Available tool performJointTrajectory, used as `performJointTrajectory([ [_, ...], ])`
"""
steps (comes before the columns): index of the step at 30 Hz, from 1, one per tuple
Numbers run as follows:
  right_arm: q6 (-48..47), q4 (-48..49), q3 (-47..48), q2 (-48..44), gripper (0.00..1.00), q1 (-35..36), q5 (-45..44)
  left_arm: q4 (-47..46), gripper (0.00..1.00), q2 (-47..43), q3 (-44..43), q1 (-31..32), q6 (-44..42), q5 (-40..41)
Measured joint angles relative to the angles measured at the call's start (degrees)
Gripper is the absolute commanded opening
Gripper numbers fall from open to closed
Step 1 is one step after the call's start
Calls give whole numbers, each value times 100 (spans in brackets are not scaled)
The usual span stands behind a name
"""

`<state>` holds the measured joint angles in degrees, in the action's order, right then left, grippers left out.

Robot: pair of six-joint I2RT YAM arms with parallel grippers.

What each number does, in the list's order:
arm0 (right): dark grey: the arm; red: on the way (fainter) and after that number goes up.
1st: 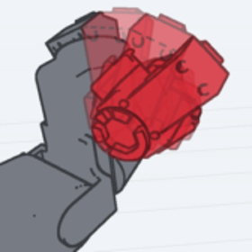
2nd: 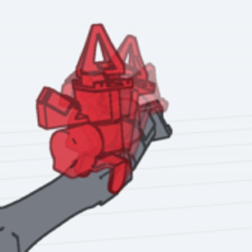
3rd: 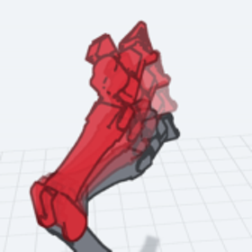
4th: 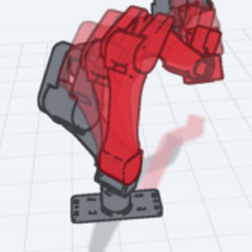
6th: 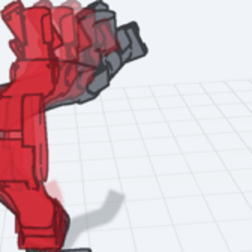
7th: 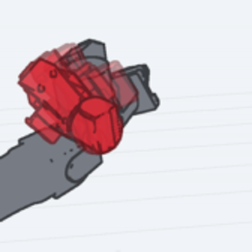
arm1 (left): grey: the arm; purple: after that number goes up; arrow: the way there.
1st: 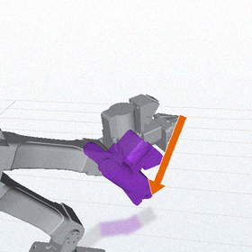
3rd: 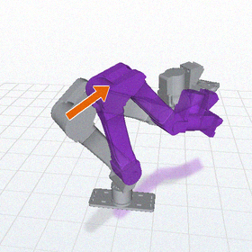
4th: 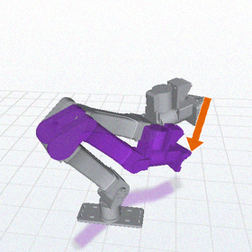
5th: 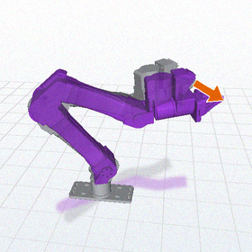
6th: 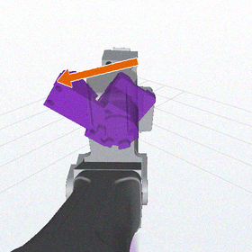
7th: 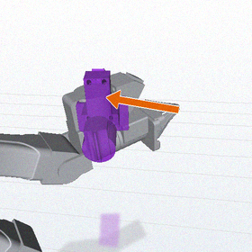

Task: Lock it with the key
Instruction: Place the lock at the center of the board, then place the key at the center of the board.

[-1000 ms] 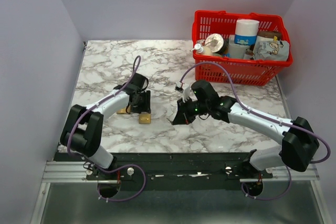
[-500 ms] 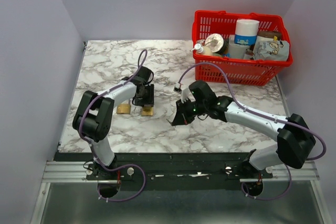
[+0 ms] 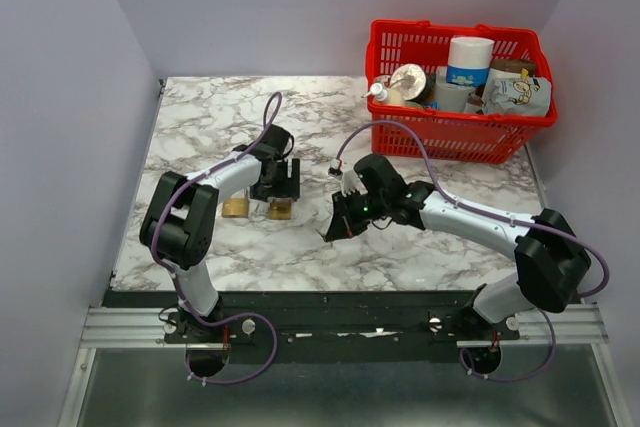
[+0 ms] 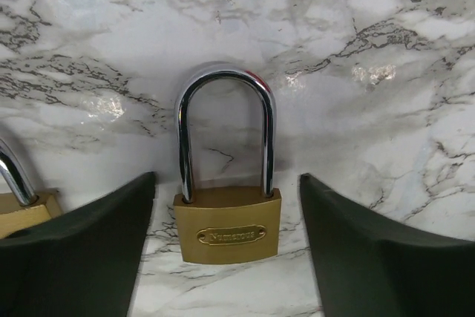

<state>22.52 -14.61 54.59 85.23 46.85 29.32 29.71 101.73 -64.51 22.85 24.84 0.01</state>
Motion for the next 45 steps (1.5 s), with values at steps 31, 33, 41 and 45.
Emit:
performJointTrajectory([
  [31,1263,1290,918,2144,1,-46,-142,-68,99,-3856,-17,-1414,289,-1014],
  [33,1261,1355,1062,2267,1,-76,-326,-66,99,-3866,-17,-1460,317,-1043],
  [41,1259,1368,1399,2870,1,-354,-866,-33,99,-3891,72,-1624,452,-1152],
  [45,1239,1364,1497,2946,10,-439,-981,-22,99,-3891,120,-1646,527,-1231],
])
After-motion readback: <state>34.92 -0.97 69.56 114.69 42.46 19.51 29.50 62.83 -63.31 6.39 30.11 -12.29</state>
